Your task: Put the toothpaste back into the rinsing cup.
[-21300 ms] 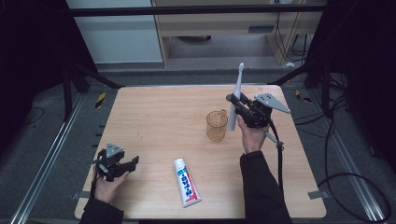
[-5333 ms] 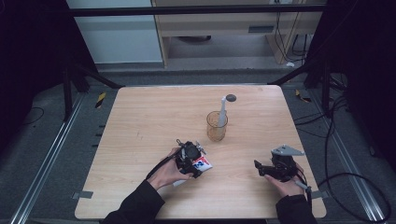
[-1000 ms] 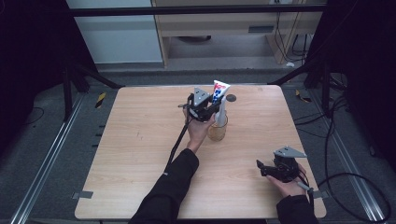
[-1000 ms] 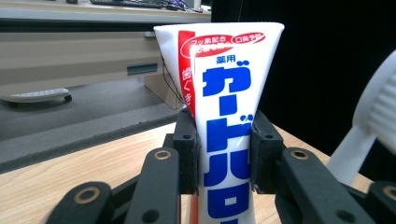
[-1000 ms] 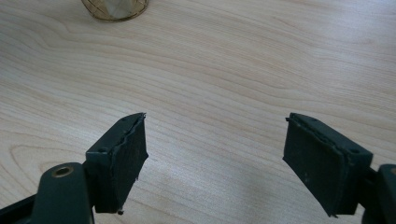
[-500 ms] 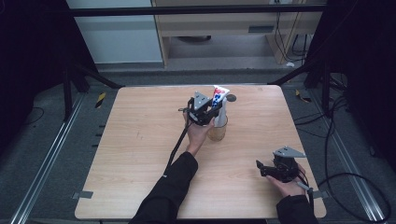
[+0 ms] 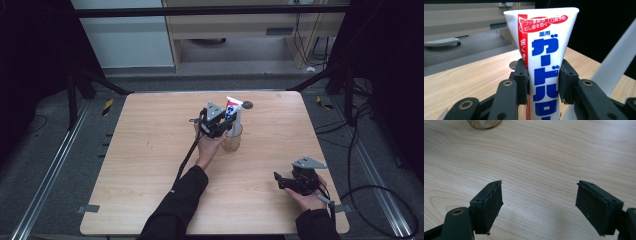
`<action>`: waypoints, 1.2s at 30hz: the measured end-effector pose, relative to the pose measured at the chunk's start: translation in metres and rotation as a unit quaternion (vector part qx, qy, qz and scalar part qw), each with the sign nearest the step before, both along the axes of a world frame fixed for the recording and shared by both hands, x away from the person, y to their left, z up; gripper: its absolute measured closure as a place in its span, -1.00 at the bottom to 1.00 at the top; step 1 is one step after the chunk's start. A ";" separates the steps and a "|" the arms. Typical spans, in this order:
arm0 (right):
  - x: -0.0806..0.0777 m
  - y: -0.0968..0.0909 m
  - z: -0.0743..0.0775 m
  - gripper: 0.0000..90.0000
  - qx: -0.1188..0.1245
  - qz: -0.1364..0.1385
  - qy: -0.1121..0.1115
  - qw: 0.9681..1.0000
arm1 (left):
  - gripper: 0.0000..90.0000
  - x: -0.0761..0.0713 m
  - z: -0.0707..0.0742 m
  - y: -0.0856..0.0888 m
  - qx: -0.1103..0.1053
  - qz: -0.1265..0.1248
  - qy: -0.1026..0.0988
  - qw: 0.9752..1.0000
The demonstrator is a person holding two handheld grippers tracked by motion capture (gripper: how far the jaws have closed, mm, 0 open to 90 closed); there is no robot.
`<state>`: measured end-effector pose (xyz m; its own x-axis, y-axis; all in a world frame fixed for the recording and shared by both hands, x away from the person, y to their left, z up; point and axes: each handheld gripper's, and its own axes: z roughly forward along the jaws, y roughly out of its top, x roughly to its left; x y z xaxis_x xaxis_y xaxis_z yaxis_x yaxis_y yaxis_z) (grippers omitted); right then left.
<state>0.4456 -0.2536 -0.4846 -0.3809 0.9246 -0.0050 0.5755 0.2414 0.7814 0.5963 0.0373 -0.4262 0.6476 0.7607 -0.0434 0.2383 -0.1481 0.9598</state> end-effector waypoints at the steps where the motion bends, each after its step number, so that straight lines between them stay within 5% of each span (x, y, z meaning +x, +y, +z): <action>1: 0.000 0.000 0.000 -0.53 0.000 0.000 0.000 1.000 | 0.44 0.000 -0.001 0.000 0.003 0.000 0.002 1.000; 9: 0.000 0.001 0.000 -0.53 -0.001 0.000 -0.001 1.000 | 0.28 -0.004 -0.010 0.004 0.034 -0.004 0.016 0.999; 22: 0.000 0.001 0.000 -0.53 -0.003 0.000 -0.001 1.000 | 0.01 -0.017 -0.011 0.022 0.047 -0.019 0.022 0.998; 29: -0.002 0.003 0.001 -0.53 -0.001 0.000 -0.001 1.000 | -0.08 -0.043 0.004 0.042 0.049 -0.023 0.008 0.998; 36: -0.005 0.001 0.003 -0.55 -0.001 -0.004 -0.004 1.000 | -0.16 -0.069 0.009 0.068 0.091 -0.024 0.011 0.996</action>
